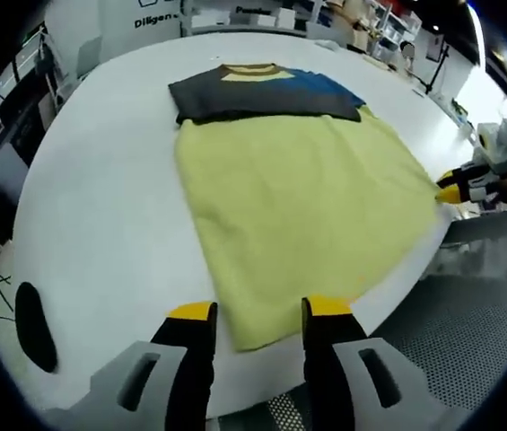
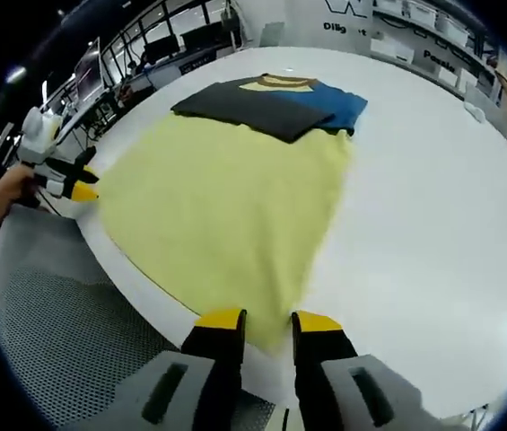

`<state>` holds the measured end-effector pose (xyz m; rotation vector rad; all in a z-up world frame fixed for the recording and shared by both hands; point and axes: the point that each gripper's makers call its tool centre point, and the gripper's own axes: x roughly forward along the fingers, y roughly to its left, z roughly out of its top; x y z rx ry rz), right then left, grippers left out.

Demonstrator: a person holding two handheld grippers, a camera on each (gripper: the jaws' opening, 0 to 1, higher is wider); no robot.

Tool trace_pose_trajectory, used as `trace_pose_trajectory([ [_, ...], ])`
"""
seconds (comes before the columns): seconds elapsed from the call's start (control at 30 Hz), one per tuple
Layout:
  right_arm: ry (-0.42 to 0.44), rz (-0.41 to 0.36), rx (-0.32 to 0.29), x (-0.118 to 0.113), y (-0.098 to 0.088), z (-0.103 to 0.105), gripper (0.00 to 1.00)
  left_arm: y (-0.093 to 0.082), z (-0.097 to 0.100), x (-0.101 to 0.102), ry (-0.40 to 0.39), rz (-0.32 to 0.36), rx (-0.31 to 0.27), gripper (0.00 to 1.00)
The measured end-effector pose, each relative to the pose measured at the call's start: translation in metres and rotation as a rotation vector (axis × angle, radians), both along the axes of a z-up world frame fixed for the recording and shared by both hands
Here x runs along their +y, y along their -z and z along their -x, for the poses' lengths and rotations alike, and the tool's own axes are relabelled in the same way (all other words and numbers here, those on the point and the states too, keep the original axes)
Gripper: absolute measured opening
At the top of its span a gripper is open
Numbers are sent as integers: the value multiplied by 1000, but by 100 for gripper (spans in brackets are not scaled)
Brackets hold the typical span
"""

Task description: Fold the garment on the visible template until the final outline fits inside the template.

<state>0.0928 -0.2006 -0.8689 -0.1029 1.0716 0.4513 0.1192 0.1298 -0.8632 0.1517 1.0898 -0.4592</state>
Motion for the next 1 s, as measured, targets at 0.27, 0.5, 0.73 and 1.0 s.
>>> trace_pose_trajectory([
  [0.27,-9,52,-15,-5,2,1,0,2,3,9,-21,-36,6,16],
  [0.5,-32,69,15,-4,3,0,0,3,3,15,-11,-58,-4,6],
  [0.73,-31,89,23,-6,1,2,0,4,7,11,20,-53,9,3],
  [1.0,-25,78,84,-7,-3,15,0,4,19,10,63,-77,44,3],
])
